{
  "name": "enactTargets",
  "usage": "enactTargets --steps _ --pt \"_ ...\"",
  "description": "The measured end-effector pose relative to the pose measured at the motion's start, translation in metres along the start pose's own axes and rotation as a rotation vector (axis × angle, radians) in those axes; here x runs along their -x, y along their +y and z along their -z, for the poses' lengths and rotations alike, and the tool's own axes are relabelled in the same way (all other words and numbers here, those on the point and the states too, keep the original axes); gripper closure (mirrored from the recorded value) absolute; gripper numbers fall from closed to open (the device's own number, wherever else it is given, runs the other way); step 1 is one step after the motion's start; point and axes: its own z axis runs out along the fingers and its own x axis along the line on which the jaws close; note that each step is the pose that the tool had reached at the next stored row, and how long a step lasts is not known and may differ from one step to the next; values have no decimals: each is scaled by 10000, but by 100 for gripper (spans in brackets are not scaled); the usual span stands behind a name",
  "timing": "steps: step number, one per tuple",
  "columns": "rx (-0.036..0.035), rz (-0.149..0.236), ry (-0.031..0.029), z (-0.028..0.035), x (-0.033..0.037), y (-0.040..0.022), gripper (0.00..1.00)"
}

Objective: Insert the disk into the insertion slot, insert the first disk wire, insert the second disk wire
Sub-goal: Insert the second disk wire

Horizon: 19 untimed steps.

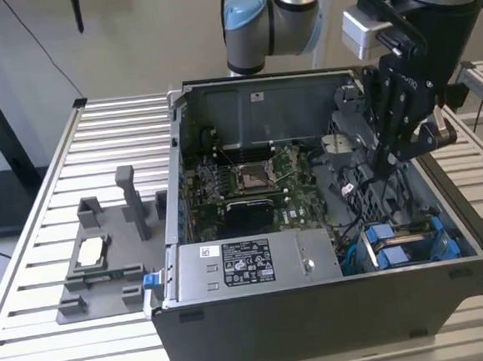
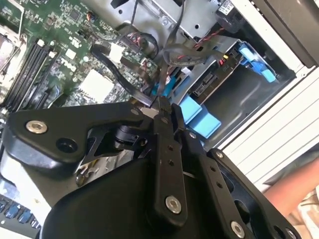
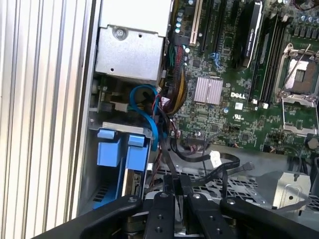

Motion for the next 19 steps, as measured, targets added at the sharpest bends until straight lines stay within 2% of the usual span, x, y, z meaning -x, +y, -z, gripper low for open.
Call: enactTargets --steps 6,14,16,19 --pt "440 -11 -57 -29 -50 -123 84" --pt "1005 -26 -130 -68 -137 -254 84" --pt "1068 -28 -139 -81 -154 -281 84" --pt "1097 -29 -142 -102 -177 -317 84"
